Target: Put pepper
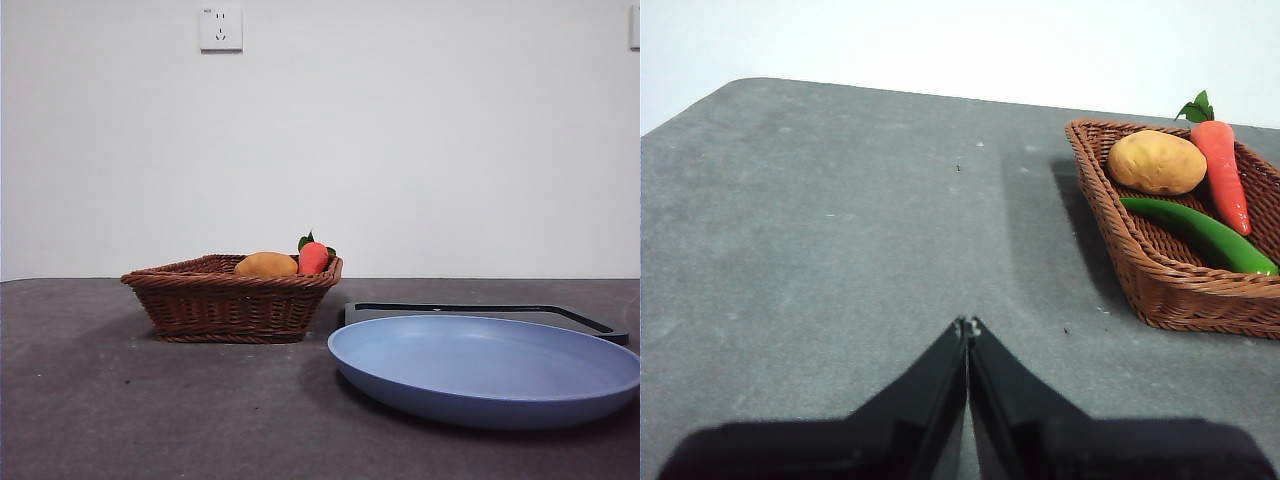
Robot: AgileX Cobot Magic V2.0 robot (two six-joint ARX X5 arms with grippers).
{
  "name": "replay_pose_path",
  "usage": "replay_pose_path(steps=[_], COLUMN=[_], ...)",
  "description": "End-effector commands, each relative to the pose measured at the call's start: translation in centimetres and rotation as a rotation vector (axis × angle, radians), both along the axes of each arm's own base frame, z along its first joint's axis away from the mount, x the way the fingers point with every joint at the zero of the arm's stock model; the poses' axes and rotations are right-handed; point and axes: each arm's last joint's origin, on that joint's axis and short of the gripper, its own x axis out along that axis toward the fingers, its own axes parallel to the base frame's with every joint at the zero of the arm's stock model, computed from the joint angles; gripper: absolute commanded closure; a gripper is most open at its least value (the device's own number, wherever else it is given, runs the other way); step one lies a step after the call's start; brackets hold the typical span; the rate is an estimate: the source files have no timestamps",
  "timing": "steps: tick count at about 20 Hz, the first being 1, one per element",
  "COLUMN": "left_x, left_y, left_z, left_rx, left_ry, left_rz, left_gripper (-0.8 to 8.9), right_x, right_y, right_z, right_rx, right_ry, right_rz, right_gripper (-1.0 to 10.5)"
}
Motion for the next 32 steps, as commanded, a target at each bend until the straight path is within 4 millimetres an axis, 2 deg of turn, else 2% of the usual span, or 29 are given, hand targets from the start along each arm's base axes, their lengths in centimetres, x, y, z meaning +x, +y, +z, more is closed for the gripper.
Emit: replay_pose_path(steps=[1, 8, 12, 21, 29, 32], left_x=[0.0, 0.0, -0.3, -1.4, -0.3, 0.2], left_y=[0.0, -0.3, -0.5, -0.6, -1.1, -1.3], left_z=[0.1, 0.6, 1.5, 6.4, 11.1, 12.5], left_rx=[-0.044, -0.196, -0.267, -0.276, -0.214, -0.173], left_ry=[-0.016, -0.040, -0.038, -0.007, 0.172, 0.250], left_rz=[0.003, -0.090, -0.139, -0.193, -0.370, -0.436], left_gripper=[8.05, 8.07, 8.07, 8.07, 8.07, 8.07], right_x=[0.0, 0.0, -0.2, -0.3, 0.5, 0.8], right_y=[0.0, 0.0, 0.0, 0.1, 0.6, 0.7], right_z=[0.0, 0.4, 1.8, 7.6, 13.5, 15.1], right_rx=[0.049, 0.159, 0.261, 0.246, 0.093, 0.028], right_ry=[0.000, -0.024, -0.048, -0.062, 0.144, 0.253], right_rz=[-0.004, -0.012, -0.018, 0.021, 0.171, 0.231], right_gripper=[9.4, 9.4, 9.4, 9.4, 9.4, 9.4])
